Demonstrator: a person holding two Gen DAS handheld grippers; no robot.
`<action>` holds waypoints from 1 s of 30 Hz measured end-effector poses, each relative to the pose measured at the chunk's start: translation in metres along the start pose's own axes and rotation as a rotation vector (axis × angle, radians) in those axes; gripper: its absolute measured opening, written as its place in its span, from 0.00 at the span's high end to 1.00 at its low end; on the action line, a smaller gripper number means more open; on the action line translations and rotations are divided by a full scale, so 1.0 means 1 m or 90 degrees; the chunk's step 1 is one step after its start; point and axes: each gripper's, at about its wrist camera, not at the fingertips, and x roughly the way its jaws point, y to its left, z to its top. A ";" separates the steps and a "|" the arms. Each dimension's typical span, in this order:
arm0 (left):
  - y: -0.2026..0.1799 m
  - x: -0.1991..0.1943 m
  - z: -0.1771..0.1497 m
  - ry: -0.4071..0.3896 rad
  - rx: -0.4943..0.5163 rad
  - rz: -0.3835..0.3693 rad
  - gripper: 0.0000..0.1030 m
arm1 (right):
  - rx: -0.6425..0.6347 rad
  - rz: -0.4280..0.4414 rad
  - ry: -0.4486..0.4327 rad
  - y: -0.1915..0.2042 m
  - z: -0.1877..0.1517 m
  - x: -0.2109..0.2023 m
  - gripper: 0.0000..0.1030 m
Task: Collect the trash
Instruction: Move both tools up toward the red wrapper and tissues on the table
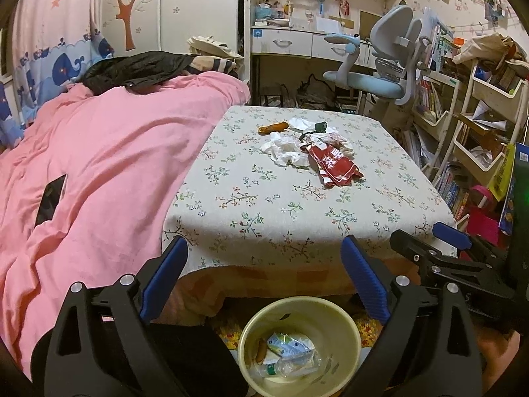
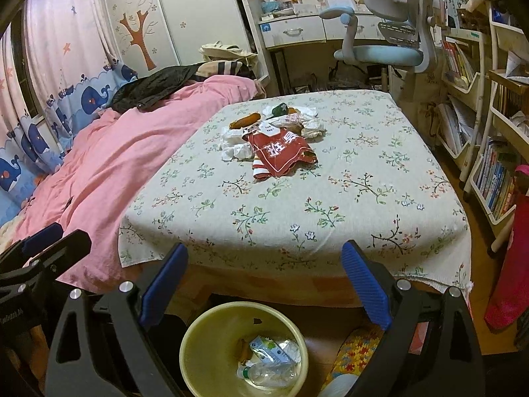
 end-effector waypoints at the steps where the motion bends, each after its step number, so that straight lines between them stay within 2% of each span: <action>1: 0.000 0.001 0.001 -0.002 0.000 0.001 0.12 | -0.001 -0.001 -0.002 0.000 0.001 0.000 0.12; 18: 0.014 0.024 0.036 -0.038 0.000 0.015 0.09 | -0.002 -0.013 -0.016 0.000 0.020 0.014 0.11; 30: 0.020 0.056 0.063 -0.037 -0.014 0.019 0.09 | -0.024 -0.012 -0.002 0.000 0.043 0.035 0.11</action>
